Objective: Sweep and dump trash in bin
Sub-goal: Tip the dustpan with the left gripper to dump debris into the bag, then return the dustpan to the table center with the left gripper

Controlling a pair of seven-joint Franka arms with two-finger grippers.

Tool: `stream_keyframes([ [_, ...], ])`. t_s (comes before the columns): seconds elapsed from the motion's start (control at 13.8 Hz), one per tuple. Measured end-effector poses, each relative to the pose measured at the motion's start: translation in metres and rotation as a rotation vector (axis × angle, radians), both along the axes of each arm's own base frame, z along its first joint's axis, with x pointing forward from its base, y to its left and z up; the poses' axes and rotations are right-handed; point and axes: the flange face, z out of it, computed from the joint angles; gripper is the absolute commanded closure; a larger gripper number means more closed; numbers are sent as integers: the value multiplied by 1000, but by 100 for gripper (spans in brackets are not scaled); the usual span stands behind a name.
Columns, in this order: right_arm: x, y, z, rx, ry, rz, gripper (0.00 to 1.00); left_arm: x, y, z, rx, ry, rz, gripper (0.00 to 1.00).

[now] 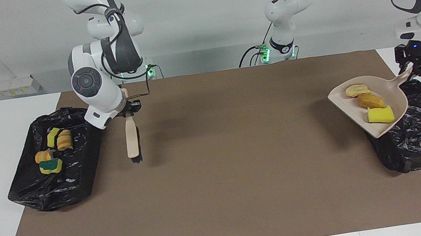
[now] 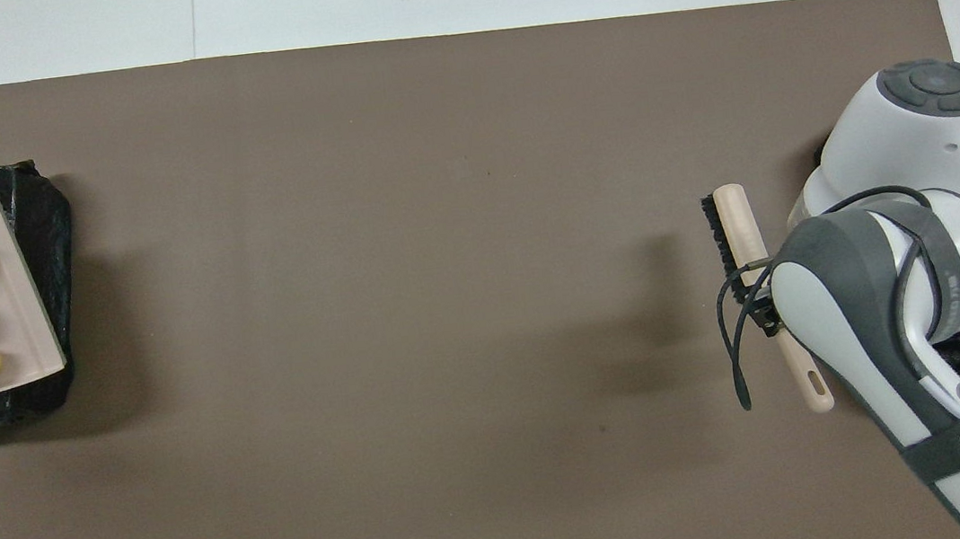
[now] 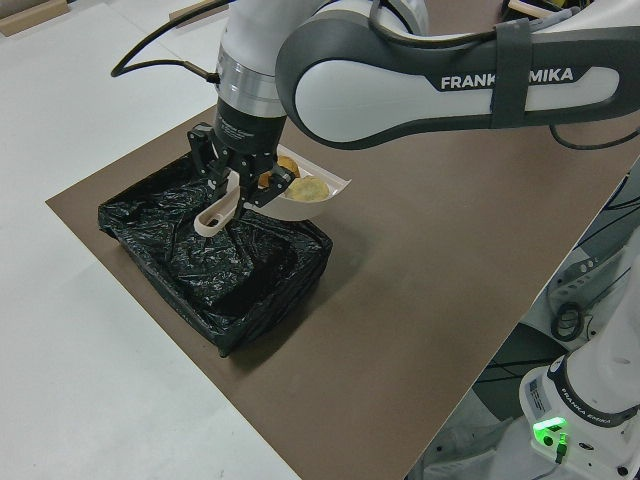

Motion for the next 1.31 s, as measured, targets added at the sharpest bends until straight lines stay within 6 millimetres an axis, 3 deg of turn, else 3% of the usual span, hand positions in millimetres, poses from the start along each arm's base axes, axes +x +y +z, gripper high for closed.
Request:
stream_keyframes([
  [0.15, -10, -1, -6, -4, -9, -1, 100, 14, 23, 11, 89, 9, -51, 100],
  [0.29, -17, -2, -12, -7, -14, 0, 100, 30, 31, 15, 209, 34, -96, 100],
  [0.65, -19, -2, -13, -7, -14, -1, 100, 61, -4, 24, 488, 113, -259, 100],
  [0.95, -19, -1, -14, -4, -13, -3, 100, 64, -8, 37, 661, 151, -274, 100],
  [1.09, -19, 4, -16, 24, -22, -12, 100, 63, -4, 55, 690, 135, -256, 100],
  [1.24, -19, 19, -15, 44, -38, 1, 100, 57, -3, 78, 696, 128, -219, 100],
  [1.31, -22, 36, -14, 53, -45, -1, 100, 50, -5, 88, 681, 135, -193, 100],
])
